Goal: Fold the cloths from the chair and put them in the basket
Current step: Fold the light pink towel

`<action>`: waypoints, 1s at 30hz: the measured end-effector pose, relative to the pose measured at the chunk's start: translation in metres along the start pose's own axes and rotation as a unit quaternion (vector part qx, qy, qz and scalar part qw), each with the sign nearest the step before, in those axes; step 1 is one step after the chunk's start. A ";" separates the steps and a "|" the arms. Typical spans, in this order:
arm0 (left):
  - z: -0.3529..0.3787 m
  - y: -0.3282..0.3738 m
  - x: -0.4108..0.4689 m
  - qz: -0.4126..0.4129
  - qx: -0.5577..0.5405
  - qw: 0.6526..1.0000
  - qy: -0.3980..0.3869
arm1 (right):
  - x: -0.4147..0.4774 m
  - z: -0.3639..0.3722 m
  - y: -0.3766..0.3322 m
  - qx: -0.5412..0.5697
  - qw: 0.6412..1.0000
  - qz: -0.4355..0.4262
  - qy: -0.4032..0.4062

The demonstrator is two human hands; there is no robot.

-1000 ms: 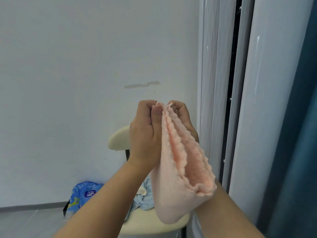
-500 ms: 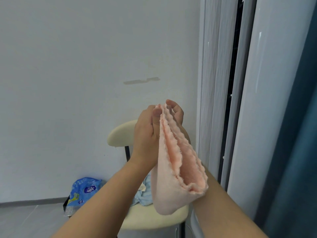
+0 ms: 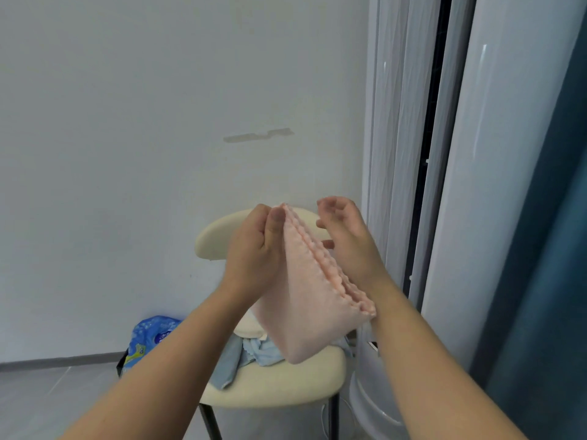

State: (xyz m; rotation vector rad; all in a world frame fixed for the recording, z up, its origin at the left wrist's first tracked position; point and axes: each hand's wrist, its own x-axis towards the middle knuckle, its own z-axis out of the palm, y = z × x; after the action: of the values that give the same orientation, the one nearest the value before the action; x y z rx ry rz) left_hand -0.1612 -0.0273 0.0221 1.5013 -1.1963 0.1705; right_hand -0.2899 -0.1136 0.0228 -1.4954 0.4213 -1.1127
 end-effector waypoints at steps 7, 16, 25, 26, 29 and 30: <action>-0.009 -0.026 0.013 0.017 0.085 0.996 0.007 | -0.007 -0.034 0.020 -0.059 0.998 -0.015 -0.025; -0.016 -0.046 0.015 0.020 0.126 0.992 0.009 | -0.009 -0.033 0.050 -0.138 0.990 0.021 -0.031; -0.023 -0.058 0.014 0.029 0.177 0.983 0.032 | -0.022 -0.026 0.070 -0.264 0.959 -0.046 -0.090; -0.023 -0.059 0.014 0.030 0.175 0.984 0.035 | -0.023 -0.025 0.071 -0.258 0.961 -0.054 -0.087; -0.023 -0.063 0.015 0.032 0.158 0.986 0.042 | -0.026 -0.023 0.073 -0.242 0.964 -0.063 -0.087; -0.023 -0.065 0.015 0.033 0.154 0.987 0.045 | -0.027 -0.023 0.074 -0.239 0.965 -0.065 -0.091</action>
State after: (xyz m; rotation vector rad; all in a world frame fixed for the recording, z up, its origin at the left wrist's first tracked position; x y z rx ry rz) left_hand -0.0952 -0.0278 -0.0027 1.7005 -1.1870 0.4811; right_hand -0.2987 -0.1254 -0.0579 -2.0574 0.4906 -1.0044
